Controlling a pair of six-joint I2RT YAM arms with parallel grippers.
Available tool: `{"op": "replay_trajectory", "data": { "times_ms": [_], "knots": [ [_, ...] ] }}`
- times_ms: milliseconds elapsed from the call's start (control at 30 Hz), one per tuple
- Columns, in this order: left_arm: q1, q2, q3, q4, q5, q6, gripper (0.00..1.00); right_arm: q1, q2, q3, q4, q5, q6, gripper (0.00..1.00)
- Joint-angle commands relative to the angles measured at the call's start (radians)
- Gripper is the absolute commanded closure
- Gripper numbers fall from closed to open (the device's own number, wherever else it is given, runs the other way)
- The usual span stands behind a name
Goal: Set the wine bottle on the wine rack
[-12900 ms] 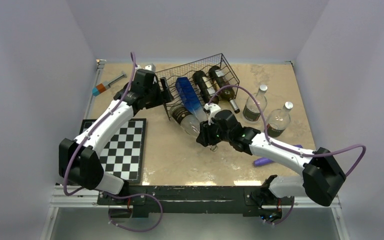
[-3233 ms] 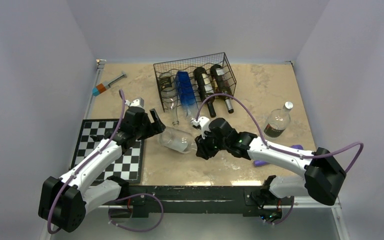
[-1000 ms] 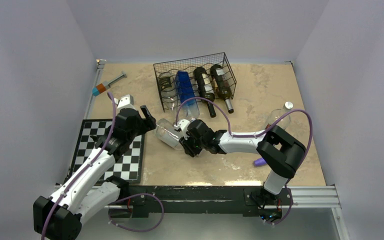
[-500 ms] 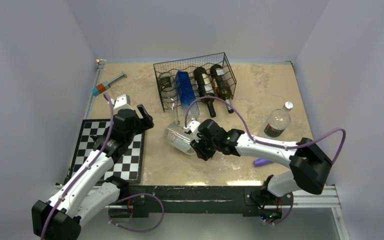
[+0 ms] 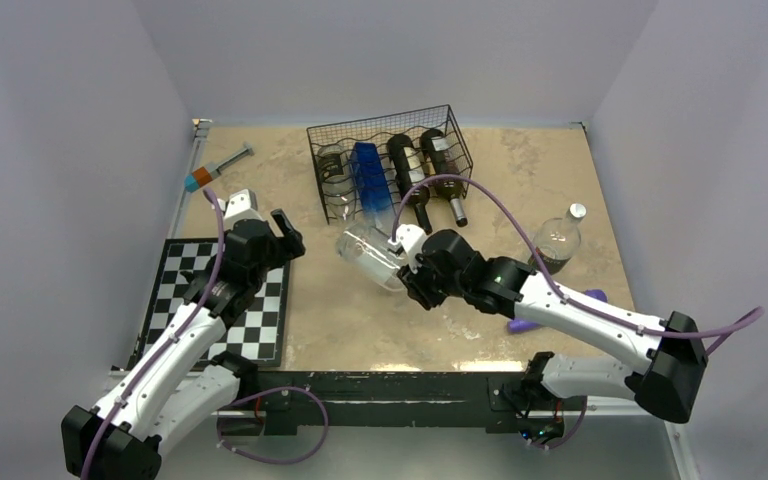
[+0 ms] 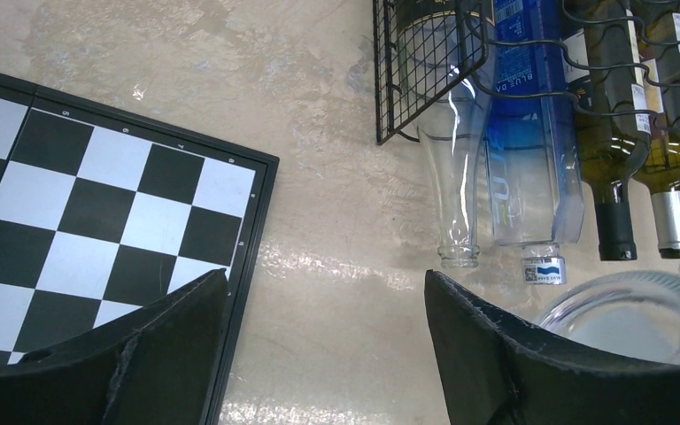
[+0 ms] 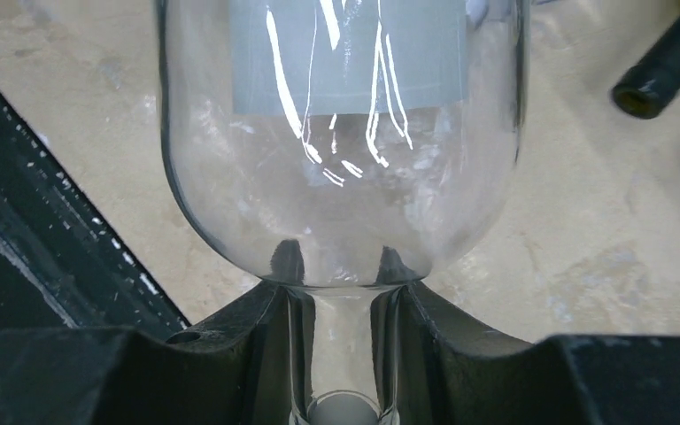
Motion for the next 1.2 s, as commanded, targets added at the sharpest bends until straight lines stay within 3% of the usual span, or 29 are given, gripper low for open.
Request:
{"op": "replay_trajectory", "data": {
  "times_ms": [0, 233, 400, 667, 1167],
  "knots": [
    [-0.001, -0.009, 0.019, 0.037, 0.042, 0.029, 0.15, -0.03, -0.042, 0.187, 0.204, 0.145, -0.062, 1.0],
    [-0.001, -0.036, 0.016, 0.062, 0.082, 0.055, 0.13, -0.24, 0.054, 0.327, 0.279, 0.177, 0.041, 1.0],
    [-0.001, -0.052, 0.014, 0.103, 0.168, 0.094, 0.1, -0.363, 0.23, 0.487, 0.276, 0.232, 0.05, 1.0],
    [-0.001, -0.062, 0.032, 0.161, 0.348, 0.168, 0.01, -0.45, 0.446, 0.605, 0.394, 0.331, -0.016, 1.0],
    [-0.002, -0.004, 0.062, 0.181, 0.419, 0.181, 0.01, -0.587, 0.642, 0.773, 0.351, 0.232, -0.068, 1.0]
  ]
}}
